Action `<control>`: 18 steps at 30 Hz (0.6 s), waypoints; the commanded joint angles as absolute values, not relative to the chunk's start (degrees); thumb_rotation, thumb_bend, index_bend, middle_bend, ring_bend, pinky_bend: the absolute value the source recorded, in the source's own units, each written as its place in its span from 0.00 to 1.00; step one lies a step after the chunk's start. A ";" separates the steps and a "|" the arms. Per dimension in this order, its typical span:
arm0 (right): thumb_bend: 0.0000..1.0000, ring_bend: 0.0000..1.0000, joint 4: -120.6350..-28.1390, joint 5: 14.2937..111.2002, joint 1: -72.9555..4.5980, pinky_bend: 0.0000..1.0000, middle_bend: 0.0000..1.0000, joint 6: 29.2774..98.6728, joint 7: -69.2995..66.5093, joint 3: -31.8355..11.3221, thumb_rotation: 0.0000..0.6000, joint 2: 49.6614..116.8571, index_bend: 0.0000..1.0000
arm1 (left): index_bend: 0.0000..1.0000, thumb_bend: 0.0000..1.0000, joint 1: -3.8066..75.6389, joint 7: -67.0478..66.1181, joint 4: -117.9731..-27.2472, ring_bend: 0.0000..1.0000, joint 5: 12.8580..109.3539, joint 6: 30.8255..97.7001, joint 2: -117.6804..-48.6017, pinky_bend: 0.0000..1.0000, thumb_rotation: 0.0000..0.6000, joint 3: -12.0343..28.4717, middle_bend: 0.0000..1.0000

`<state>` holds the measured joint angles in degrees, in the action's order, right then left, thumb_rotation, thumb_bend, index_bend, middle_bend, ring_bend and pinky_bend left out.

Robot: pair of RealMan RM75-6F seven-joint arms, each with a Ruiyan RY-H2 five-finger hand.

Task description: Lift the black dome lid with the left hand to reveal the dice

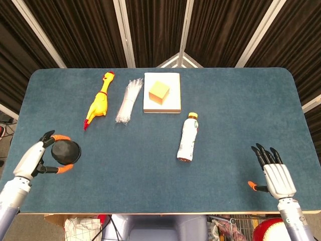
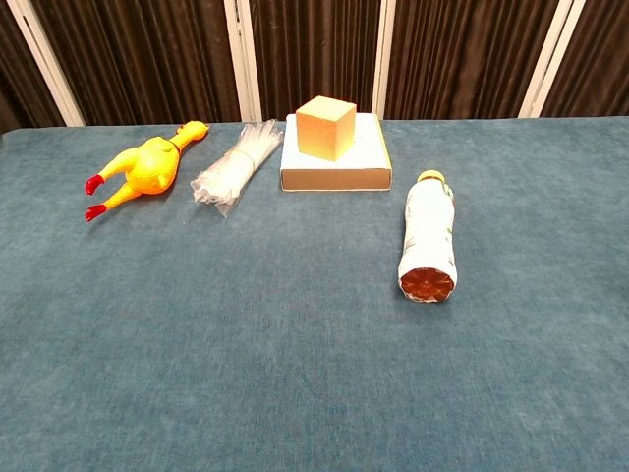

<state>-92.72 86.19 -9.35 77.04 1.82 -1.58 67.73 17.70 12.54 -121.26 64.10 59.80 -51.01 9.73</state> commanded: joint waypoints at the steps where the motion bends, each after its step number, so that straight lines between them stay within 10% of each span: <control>1: 0.15 0.15 -92.60 85.72 -9.58 0.00 0.00 76.49 2.27 -1.62 1.00 68.03 0.00 | 0.30 0.54 20.79 14.01 -118.35 0.00 65.55 55.64 -58.22 0.00 1.00 9.58 0.51; 10: 0.15 0.15 -92.18 85.95 -8.78 0.00 0.00 77.80 -0.13 -1.54 1.00 66.91 0.00 | 0.30 0.54 13.27 24.86 -126.32 0.00 71.65 66.84 -42.05 0.00 1.00 14.42 0.52; 18: 0.15 0.15 -92.77 86.69 -8.66 0.00 0.00 78.31 0.13 -1.36 1.00 66.84 0.00 | 0.31 0.54 19.09 18.29 -108.83 0.00 65.44 54.96 -60.77 0.00 1.00 8.11 0.50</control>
